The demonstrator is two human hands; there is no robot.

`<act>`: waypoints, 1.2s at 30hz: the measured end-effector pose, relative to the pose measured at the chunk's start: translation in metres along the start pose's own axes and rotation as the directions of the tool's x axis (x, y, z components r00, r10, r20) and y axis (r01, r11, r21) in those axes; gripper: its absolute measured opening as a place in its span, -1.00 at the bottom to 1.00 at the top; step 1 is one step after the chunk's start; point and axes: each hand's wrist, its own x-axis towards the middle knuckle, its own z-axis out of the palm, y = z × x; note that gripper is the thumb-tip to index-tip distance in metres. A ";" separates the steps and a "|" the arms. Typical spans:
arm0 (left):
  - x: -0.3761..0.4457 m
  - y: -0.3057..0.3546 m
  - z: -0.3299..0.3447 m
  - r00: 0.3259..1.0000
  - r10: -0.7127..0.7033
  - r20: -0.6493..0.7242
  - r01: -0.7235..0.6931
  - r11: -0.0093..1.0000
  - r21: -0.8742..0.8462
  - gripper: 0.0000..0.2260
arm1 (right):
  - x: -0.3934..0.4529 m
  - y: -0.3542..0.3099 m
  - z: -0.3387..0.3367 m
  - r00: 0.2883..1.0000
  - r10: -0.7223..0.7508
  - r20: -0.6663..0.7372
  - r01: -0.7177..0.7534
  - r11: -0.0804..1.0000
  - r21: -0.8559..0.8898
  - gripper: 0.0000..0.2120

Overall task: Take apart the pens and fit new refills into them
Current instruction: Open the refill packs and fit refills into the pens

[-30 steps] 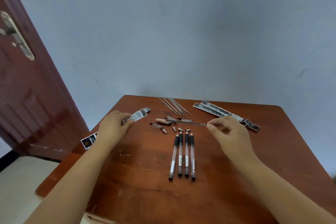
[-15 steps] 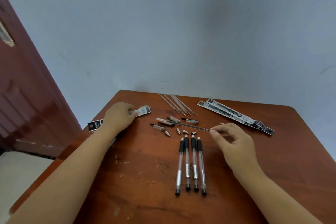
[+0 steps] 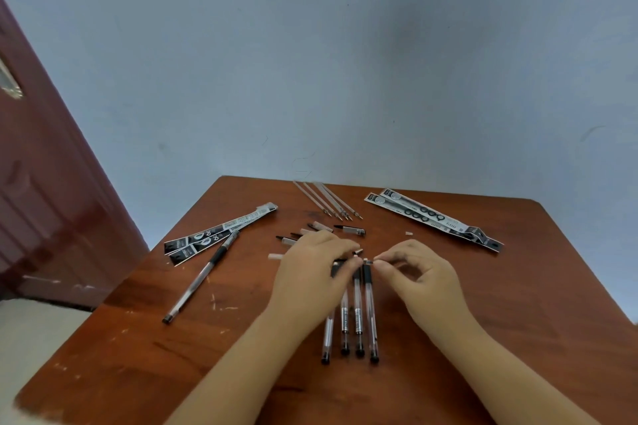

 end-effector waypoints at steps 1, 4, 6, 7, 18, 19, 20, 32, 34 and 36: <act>-0.003 -0.002 0.000 0.999 0.032 0.031 -0.032 0.999 -0.005 -0.82 | -0.001 -0.001 0.000 1.000 -0.009 0.011 0.009 1.000 -0.002 -0.70; -0.009 -0.011 -0.002 0.994 0.081 0.079 -0.082 0.997 0.009 -0.72 | -0.001 -0.004 0.001 0.997 -0.040 0.069 0.040 0.999 -0.003 -0.67; -0.012 -0.014 -0.002 0.990 0.100 0.095 -0.102 0.995 0.022 -0.74 | -0.002 -0.002 0.001 0.991 -0.061 0.118 0.066 0.997 -0.038 -0.68; -0.012 -0.014 -0.002 0.989 0.107 0.106 -0.112 0.993 0.035 -0.75 | -0.002 -0.001 0.001 0.988 -0.075 0.136 0.084 0.994 -0.065 -0.72; -0.010 -0.013 -0.010 0.973 0.172 0.154 -0.175 0.984 0.010 -0.73 | 0.003 0.000 -0.004 0.929 -0.332 0.165 0.369 0.870 -0.326 -0.75; -0.011 -0.013 -0.010 0.972 0.174 0.158 -0.177 0.984 0.004 -0.73 | 0.002 0.000 -0.004 0.928 -0.334 0.166 0.371 0.865 -0.337 -0.76; -0.011 -0.014 -0.010 0.971 0.173 0.166 -0.174 0.985 -0.009 -0.73 | 0.002 -0.001 -0.004 0.926 -0.335 0.171 0.375 0.858 -0.350 -0.77; -0.008 -0.034 -0.017 0.993 -0.078 0.092 0.076 0.997 0.024 -0.83 | 0.023 0.020 -0.035 0.972 -0.046 -0.232 -0.060 0.903 -0.426 -0.92; -0.007 -0.035 -0.014 0.993 -0.107 0.056 0.107 0.994 0.013 -0.84 | 0.031 0.030 -0.026 0.978 0.032 -0.208 -0.132 0.865 -0.485 -0.93; -0.007 -0.038 -0.012 0.990 -0.137 0.034 0.136 0.990 0.031 -0.84 | 0.041 0.036 -0.020 0.976 0.106 -0.190 -0.196 0.803 -0.562 -0.90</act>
